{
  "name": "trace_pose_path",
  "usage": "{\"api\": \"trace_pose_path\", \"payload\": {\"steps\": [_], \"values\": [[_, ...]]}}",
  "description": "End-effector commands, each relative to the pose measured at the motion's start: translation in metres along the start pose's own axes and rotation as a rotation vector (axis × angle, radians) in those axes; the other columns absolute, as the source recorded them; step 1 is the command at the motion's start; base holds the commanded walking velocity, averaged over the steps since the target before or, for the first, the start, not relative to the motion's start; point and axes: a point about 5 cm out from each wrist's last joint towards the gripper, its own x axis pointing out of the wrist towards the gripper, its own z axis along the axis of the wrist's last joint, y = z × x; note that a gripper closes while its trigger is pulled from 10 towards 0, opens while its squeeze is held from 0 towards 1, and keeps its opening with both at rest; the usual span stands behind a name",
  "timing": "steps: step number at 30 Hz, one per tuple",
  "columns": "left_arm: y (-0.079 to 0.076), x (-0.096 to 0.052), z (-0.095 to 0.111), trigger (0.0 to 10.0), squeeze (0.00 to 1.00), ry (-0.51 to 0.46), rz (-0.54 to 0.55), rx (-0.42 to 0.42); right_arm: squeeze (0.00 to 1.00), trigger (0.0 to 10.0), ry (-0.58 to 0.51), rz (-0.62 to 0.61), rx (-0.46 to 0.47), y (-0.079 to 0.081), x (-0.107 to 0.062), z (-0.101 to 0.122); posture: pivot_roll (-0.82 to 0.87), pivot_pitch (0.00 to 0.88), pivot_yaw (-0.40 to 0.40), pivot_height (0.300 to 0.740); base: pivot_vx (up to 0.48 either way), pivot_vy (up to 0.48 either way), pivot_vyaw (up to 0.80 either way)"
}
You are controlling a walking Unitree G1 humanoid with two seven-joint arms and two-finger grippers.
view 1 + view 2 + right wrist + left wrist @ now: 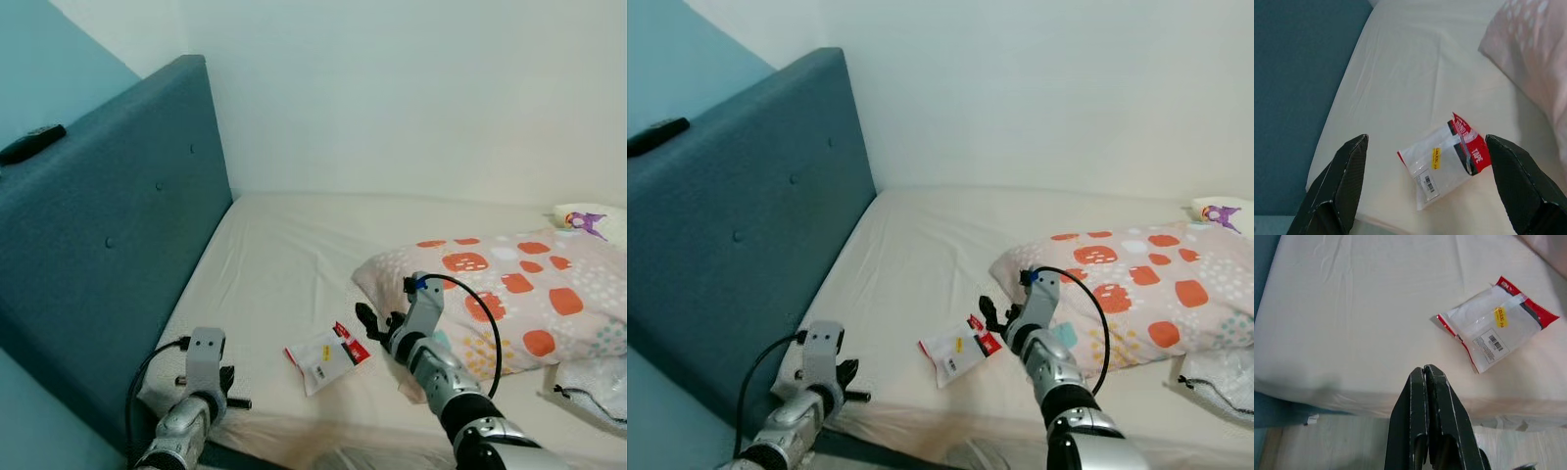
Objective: Clean up the room
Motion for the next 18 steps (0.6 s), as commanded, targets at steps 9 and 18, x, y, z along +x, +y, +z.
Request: {"api": "trace_pose_path", "payload": {"steps": [9,18], "values": [[0.001,-0.001,0.004,10.0,0.00,-0.043,-0.023,0.032,0.00,10.0,0.000,-0.019,0.120,-0.003,-0.001,-0.006,-0.09,0.037,0.017,0.600,0.000,0.000,0.00],[0.001,-0.003,0.005,10.0,0.00,-0.071,-0.046,0.063,0.00,10.0,-0.052,0.000,0.208,-0.008,-0.003,-0.001,-0.08,0.092,0.031,0.565,0.000,0.000,0.00]]}}
